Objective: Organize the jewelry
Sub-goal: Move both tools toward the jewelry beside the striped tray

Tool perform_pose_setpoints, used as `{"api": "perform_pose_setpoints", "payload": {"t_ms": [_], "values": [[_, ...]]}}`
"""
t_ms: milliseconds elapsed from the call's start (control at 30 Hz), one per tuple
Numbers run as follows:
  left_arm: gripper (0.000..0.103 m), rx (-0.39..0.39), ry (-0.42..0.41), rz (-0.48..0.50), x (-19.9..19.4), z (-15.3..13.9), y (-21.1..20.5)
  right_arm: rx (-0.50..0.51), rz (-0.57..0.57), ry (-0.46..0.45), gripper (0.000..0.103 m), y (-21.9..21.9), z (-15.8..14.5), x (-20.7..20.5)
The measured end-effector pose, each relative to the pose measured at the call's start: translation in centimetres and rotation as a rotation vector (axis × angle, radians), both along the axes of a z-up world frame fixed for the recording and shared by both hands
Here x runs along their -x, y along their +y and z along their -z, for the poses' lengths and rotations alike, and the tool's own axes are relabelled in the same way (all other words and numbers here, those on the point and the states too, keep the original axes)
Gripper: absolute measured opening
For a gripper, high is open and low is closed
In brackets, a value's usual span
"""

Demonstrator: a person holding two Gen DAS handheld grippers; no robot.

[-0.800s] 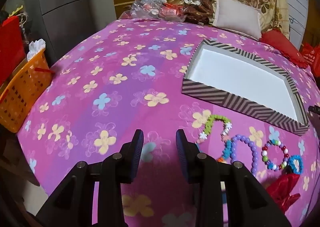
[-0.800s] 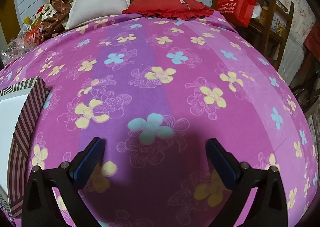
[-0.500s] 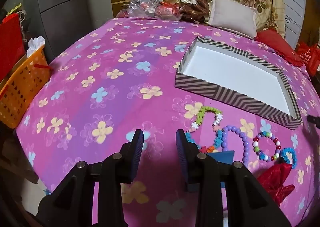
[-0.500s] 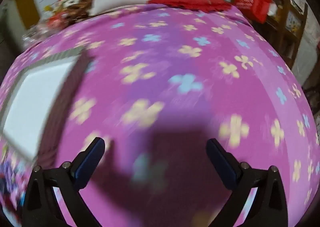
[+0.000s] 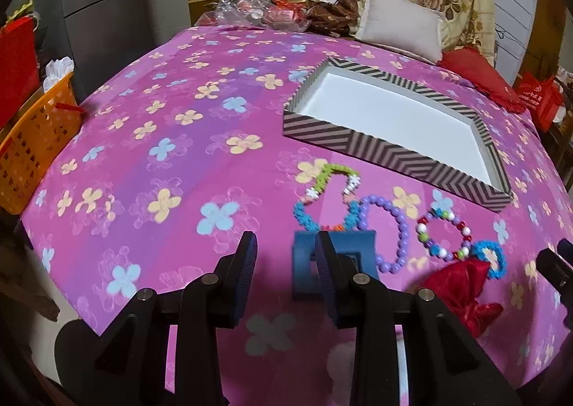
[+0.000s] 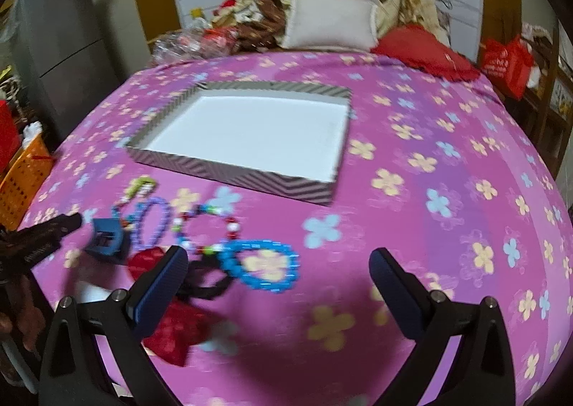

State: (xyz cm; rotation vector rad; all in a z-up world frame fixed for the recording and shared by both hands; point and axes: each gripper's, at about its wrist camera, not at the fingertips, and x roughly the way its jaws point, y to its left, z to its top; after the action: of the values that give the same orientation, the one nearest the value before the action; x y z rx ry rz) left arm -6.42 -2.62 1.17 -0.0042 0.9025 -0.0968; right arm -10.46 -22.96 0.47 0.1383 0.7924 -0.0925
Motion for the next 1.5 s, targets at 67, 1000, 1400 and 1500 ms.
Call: {"api": "perform_pose_setpoints", "payload": {"t_ms": [67, 1000, 1400, 1500], "values": [[0.032, 0.000, 0.000, 0.007, 0.5, 0.0, -0.3, 0.029, -0.001, -0.014, 0.103, 1.4, -0.4, 0.3], [0.032, -0.027, -0.009, 0.035, 2.0, 0.0, -1.4, -0.031, -0.054, -0.002, 0.103, 4.8, 0.0, 0.3], [0.032, -0.032, -0.002, 0.048, 2.4, 0.4, -1.7, 0.030, -0.064, 0.009, 0.103, 5.4, 0.2, 0.4], [0.032, -0.026, 0.001, 0.047, 2.4, 0.4, -1.6, 0.031, -0.066, 0.011, 0.103, 5.4, 0.2, 0.4]]}}
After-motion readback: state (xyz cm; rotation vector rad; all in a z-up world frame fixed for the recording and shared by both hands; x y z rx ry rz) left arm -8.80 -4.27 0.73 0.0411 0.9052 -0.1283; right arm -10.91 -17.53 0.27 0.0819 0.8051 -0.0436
